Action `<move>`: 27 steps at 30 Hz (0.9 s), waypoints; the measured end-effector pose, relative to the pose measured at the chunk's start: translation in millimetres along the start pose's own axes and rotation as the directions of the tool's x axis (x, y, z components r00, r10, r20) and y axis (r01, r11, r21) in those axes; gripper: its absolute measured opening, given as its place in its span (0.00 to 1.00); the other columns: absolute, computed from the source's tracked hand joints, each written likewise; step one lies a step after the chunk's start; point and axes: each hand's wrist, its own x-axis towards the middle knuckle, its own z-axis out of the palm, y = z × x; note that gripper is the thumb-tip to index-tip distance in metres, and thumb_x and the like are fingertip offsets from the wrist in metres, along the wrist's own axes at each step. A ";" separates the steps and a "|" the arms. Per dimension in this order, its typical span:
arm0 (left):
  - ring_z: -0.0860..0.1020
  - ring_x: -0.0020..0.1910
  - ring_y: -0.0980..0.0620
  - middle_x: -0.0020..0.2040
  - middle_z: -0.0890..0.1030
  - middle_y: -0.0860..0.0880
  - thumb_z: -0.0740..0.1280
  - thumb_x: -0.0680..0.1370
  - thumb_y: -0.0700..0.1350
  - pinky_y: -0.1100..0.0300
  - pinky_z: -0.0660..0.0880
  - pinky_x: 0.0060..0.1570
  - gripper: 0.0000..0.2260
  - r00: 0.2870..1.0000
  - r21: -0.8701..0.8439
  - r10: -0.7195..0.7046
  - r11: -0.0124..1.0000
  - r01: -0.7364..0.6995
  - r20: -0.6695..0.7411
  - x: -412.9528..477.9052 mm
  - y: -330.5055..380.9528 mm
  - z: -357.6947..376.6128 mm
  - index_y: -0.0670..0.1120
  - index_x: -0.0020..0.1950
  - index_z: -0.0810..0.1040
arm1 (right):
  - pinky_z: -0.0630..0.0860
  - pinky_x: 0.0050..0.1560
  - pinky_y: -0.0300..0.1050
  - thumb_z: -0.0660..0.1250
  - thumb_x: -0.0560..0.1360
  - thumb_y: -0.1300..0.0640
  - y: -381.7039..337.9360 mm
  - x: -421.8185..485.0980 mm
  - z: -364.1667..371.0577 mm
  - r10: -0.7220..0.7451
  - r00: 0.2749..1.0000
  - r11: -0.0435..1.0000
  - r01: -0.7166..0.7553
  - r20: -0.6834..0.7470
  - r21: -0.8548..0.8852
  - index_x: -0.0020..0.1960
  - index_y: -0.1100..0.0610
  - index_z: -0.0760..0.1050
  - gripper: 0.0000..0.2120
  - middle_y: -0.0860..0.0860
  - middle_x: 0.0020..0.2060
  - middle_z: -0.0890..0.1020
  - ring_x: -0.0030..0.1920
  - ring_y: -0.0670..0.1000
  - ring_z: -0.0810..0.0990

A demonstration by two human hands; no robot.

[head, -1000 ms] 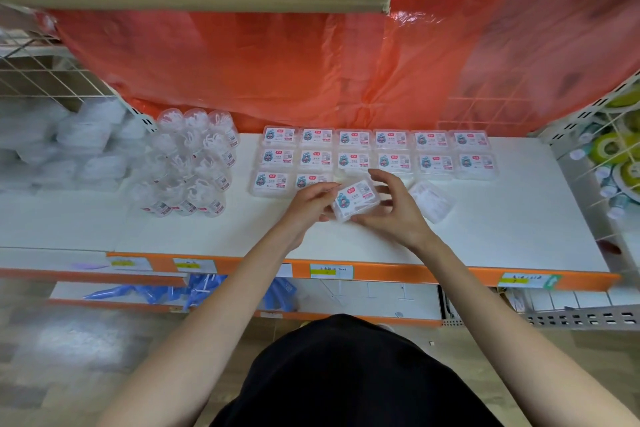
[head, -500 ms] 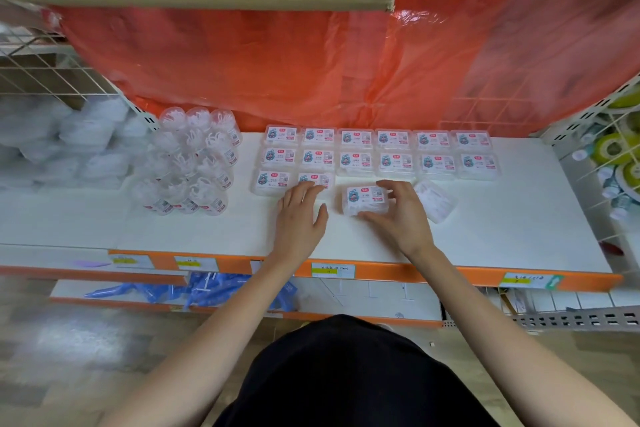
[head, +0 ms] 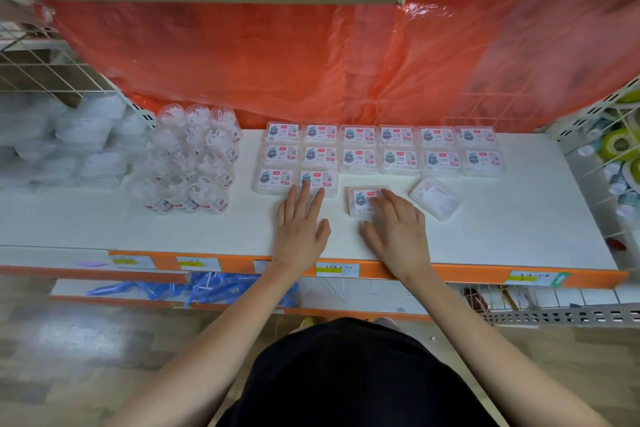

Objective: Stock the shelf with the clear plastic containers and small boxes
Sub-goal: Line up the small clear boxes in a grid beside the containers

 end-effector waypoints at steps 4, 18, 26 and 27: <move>0.43 0.79 0.48 0.81 0.47 0.48 0.56 0.82 0.51 0.52 0.44 0.75 0.27 1.000 0.008 -0.014 1.000 0.014 0.002 0.1 0.9 1.6 0.50 0.80 0.54 | 0.60 0.65 0.49 0.61 0.78 0.44 0.8 -10.2 6.4 -0.055 0.998 0.995 0.058 0.035 -0.083 0.68 0.55 0.72 0.24 0.52 0.69 0.74 0.67 0.53 0.68; 0.42 0.79 0.48 0.81 0.46 0.49 0.56 0.81 0.52 0.50 0.46 0.76 0.28 0.999 -0.010 -0.027 1.000 0.027 0.017 0.4 0.6 1.7 0.51 0.80 0.53 | 0.65 0.68 0.55 0.54 0.78 0.41 -8.5 14.0 16.0 -0.051 0.985 0.991 0.070 0.163 -0.114 0.76 0.56 0.64 0.30 0.54 0.75 0.66 0.73 0.55 0.62; 0.43 0.79 0.48 0.81 0.47 0.48 0.57 0.81 0.52 0.50 0.48 0.76 0.28 1.000 0.016 -0.011 1.000 0.011 -0.009 -0.1 0.6 2.8 0.49 0.80 0.53 | 0.55 0.73 0.53 0.51 0.80 0.35 -8.2 13.2 20.1 -0.068 0.976 0.988 0.094 0.205 -0.120 0.79 0.56 0.56 0.35 0.52 0.79 0.57 0.78 0.53 0.55; 0.44 0.79 0.48 0.81 0.47 0.48 0.57 0.81 0.52 0.50 0.48 0.76 0.28 1.000 0.015 -0.010 1.000 0.011 -0.013 -0.2 0.8 2.8 0.49 0.80 0.54 | 0.53 0.74 0.52 0.51 0.80 0.35 -8.5 13.0 20.3 -0.067 0.975 0.988 0.093 0.211 -0.119 0.80 0.56 0.55 0.36 0.51 0.79 0.56 0.78 0.53 0.53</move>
